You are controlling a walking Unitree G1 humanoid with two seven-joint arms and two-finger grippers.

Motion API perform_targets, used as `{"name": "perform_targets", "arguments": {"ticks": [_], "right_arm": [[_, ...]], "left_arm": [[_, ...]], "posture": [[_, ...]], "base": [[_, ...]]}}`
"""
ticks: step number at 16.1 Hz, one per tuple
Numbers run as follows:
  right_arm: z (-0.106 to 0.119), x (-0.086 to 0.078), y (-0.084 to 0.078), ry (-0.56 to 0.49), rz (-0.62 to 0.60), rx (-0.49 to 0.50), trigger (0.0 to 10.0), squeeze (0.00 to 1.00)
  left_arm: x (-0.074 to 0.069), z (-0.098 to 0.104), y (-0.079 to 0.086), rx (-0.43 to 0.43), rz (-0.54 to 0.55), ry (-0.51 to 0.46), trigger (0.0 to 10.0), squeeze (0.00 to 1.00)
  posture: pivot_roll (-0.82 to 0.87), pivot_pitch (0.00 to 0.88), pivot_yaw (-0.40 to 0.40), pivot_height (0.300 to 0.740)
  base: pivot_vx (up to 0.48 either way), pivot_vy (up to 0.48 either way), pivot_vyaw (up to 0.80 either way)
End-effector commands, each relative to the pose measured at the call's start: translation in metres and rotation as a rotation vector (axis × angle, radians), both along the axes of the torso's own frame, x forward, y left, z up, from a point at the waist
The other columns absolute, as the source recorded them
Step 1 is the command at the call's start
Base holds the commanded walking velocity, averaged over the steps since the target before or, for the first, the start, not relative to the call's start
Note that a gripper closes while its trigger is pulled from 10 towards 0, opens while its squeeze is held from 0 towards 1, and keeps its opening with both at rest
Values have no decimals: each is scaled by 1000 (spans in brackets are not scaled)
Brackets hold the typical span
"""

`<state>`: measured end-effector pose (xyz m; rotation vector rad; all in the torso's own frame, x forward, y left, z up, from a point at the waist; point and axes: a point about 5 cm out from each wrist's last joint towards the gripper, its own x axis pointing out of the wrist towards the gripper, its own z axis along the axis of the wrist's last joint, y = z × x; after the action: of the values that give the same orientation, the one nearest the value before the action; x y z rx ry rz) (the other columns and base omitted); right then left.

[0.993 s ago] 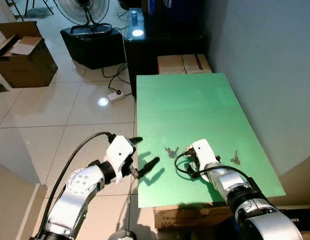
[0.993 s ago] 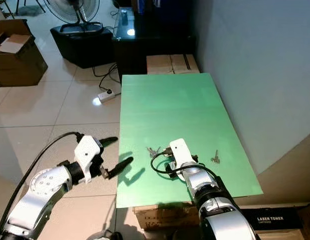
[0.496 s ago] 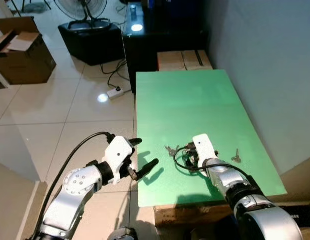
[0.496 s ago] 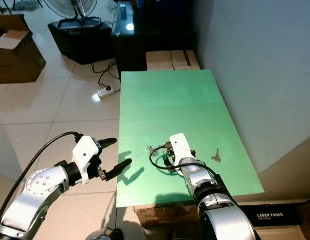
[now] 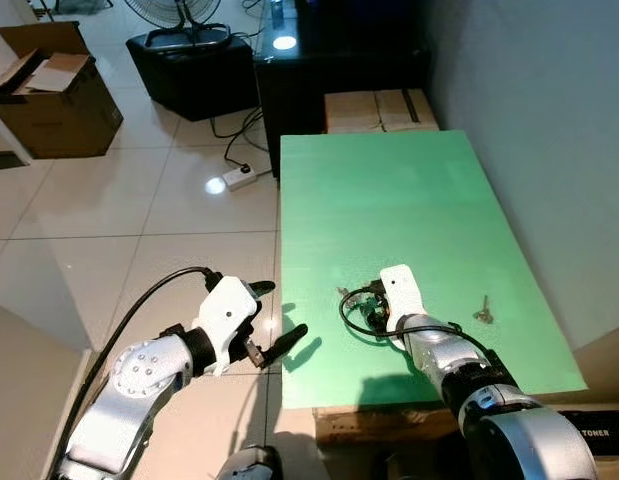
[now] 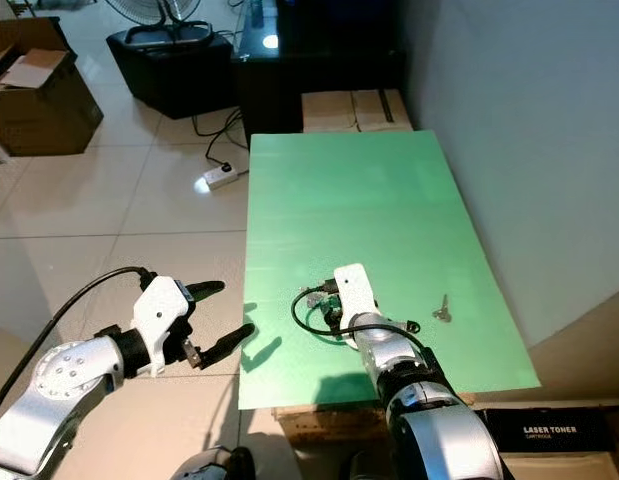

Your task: Hang keys on a hook

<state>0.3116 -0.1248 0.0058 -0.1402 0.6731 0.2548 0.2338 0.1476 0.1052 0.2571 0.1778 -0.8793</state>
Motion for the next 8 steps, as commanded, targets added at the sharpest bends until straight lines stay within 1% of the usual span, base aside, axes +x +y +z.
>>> {"name": "perform_targets", "arguments": {"ticks": [1,5,8], "right_arm": [[-3,-3,2,13,-14,11,0,0],[-8,-7,-2,28,-28,-4,0,0],[-9,-8,-5,32,-45,-14,0,0]], "left_arm": [[-2,4,4,5,7,-4,10000,0],[-2,12,-2,6,-5,-16,10000,0],[3,14,-7,-1,1,-24,10000,0]], "posture": [[113,157,70,740],[106,154,79,740],[86,143,84,740]], "base": [[0,0,0],[0,0,0],[0,0,0]]}}
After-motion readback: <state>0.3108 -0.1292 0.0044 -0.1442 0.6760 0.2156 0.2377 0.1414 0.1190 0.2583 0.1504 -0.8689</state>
